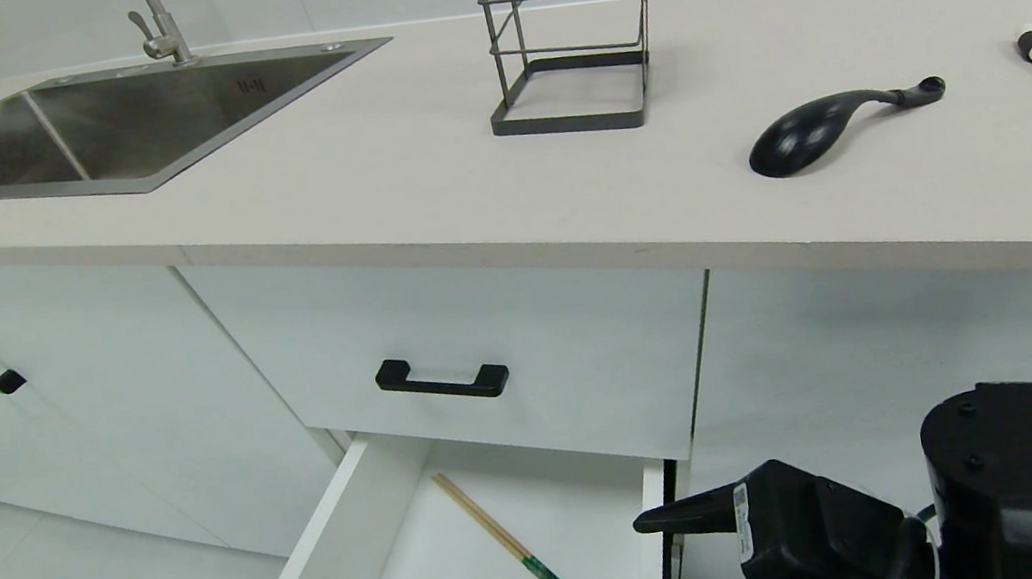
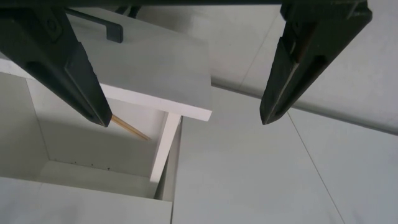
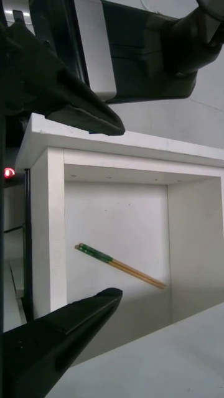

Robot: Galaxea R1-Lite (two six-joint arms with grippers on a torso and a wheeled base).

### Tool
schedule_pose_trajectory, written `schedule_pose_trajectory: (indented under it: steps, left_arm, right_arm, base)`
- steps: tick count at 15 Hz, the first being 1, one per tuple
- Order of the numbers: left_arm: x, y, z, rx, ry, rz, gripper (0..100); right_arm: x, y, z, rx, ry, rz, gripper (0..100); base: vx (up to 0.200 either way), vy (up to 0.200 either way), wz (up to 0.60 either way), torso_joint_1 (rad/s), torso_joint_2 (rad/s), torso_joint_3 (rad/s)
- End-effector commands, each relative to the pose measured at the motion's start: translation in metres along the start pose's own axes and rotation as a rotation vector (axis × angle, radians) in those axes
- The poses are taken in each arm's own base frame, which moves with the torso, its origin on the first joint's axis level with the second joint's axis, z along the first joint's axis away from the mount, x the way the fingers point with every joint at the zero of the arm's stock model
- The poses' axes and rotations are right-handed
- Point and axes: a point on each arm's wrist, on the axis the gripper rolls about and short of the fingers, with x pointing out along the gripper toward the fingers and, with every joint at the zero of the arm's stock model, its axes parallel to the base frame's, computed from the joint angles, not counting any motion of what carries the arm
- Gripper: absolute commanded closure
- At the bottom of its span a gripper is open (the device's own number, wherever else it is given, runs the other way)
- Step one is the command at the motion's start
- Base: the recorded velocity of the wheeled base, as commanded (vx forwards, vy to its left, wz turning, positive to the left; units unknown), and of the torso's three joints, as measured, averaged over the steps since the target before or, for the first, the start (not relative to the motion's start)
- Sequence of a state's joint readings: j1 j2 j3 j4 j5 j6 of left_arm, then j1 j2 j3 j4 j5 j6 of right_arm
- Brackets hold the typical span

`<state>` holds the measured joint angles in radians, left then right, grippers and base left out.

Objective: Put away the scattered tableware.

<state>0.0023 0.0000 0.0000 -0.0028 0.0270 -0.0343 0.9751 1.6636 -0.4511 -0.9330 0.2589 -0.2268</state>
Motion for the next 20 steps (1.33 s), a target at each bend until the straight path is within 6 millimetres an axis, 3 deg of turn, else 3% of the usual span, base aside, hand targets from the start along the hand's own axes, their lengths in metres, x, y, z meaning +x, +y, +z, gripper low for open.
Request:
schedule_pose_trajectory:
  steps: [1, 5, 10, 20]
  left_arm:
    - [0.0, 0.0, 0.0, -0.001, 0.0, 0.0, 0]
    - [0.0, 0.0, 0.0, -0.001, 0.0, 0.0, 0]
    - [0.0, 0.0, 0.0, 0.001, 0.0, 0.001, 0]
    - [0.0, 0.0, 0.0, 0.001, 0.0, 0.001, 0]
  right_arm:
    - [0.0006, 0.0002, -0.0011, 0.001, 0.004, 0.002, 0]
    - [0.0006, 0.0008, -0.0015, 0.001, 0.006, 0.004, 0]
    - [0.0001, 0.0011, -0.0006, 0.0, 0.002, 0.004, 0]
    - [0.0002, 0.0021, 0.0002, -0.001, 0.0, 0.008, 0]
  base:
    - [0.0, 0.0, 0.0, 0.0, 0.0, 0.0]
    - [0.0, 0.0, 0.0, 0.021, -0.03, -0.007]
    - [0.0, 0.0, 0.0, 0.223, -0.11, -0.098]
    - [0.0, 0.0, 0.0, 0.19, -0.54, -0.21]
